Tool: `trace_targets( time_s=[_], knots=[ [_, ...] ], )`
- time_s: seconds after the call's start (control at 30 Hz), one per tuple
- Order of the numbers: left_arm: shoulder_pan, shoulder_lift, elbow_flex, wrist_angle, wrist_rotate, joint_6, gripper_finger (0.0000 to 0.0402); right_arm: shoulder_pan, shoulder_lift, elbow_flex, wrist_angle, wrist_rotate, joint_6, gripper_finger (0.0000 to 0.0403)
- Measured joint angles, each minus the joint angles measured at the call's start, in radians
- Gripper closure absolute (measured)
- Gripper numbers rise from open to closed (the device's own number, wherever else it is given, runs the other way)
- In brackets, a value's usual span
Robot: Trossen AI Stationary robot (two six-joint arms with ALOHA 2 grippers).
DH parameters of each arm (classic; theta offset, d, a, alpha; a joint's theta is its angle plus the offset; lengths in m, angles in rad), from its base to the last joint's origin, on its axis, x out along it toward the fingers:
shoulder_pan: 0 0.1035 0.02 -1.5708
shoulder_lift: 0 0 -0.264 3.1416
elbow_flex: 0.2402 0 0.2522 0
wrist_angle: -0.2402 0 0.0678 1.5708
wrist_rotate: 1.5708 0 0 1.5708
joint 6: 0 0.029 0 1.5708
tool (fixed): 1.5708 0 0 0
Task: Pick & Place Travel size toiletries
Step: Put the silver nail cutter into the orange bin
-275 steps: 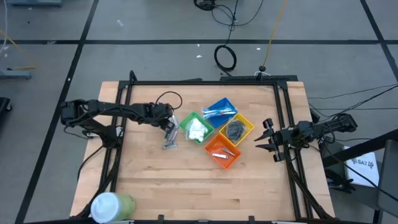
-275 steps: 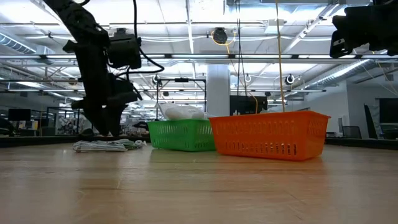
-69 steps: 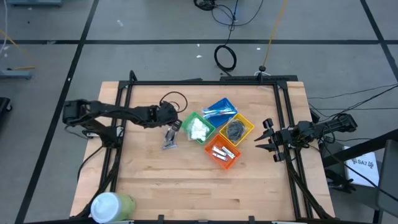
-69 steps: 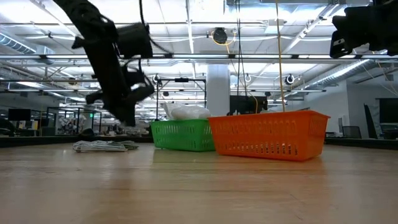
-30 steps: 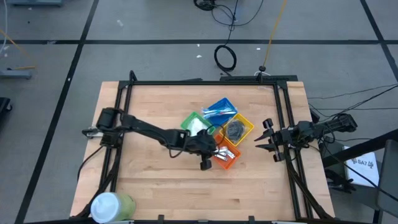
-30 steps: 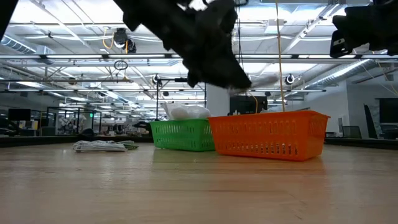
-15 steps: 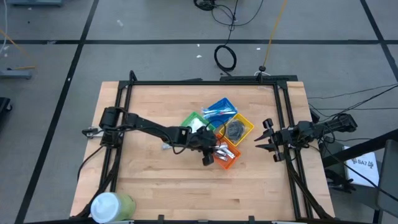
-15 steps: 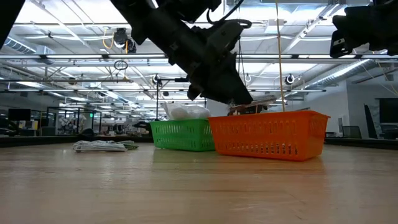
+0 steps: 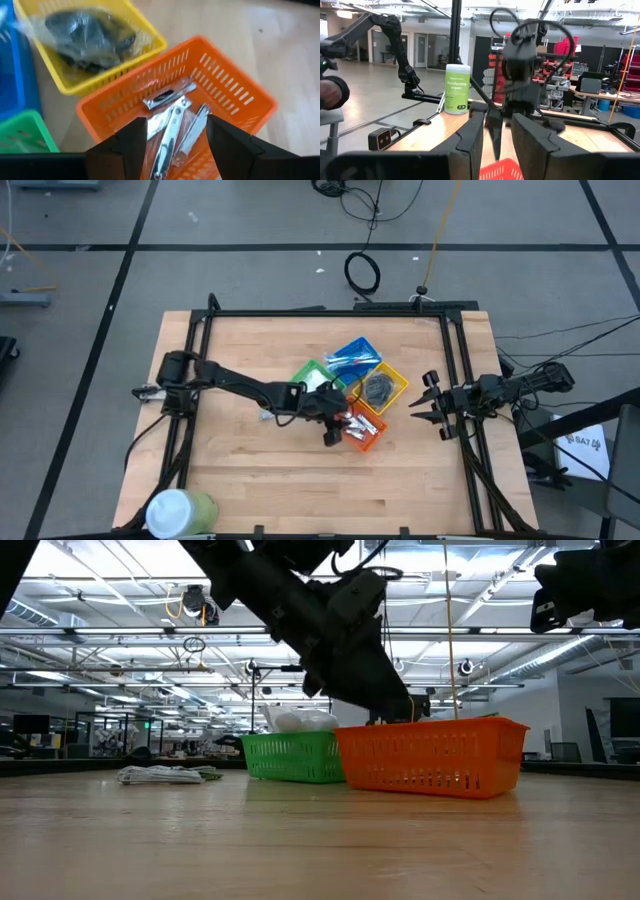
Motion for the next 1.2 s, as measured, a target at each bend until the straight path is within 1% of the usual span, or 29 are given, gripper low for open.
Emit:
trace_targets(
  time_s=[0.13, 0.27, 0.4, 0.5, 0.6, 0.67, 0.83, 1.0, 1.2],
  knots=[
    [0.001, -0.075, -0.001, -0.066, -0.001, 0.021, 0.0198, 0.0, 0.0, 0.0, 0.0, 0.0, 0.0, 0.0312],
    [0.004, -0.188, -0.001, -0.235, -0.038, 0.006, 0.0205, 0.0, 0.0, 0.0, -0.002, 0.0, 0.0, 0.0312],
    [-0.004, -0.32, 0.0, -0.428, -0.156, -0.092, 0.0215, 0.0, 0.0, 0.0, 0.0, 0.0, 0.0, 0.0312],
    [-0.021, -0.383, 0.0, -0.6, -0.268, -0.198, 0.0221, 0.0, 0.0, 0.0, 0.0, 0.0, 0.0, 0.0312],
    [-0.04, -0.409, 0.0, -0.773, -0.362, -0.325, 0.0224, 0.0, 0.001, 0.0, 0.001, 0.0, 0.0, 0.0312],
    [-0.048, -0.414, -0.013, -0.865, -0.392, -0.416, 0.0223, 0.0, 0.001, 0.0, 0.0, 0.0, 0.0, 0.0312],
    [-0.051, -0.413, -0.076, -0.956, -0.394, -0.573, 0.022, 0.0, 0.001, 0.0, 0.001, 0.0, 0.0, 0.0312],
    [-0.051, -0.414, -0.162, -0.96, -0.366, -0.662, 0.022, 0.0, 0.001, 0.0, -0.001, 0.0, 0.0, 0.0312],
    [-0.049, -0.467, -0.28, -0.951, -0.342, -0.759, 0.022, 0.0, 0.001, 0.0, 0.0, 0.0, 0.0, 0.0312]
  ],
)
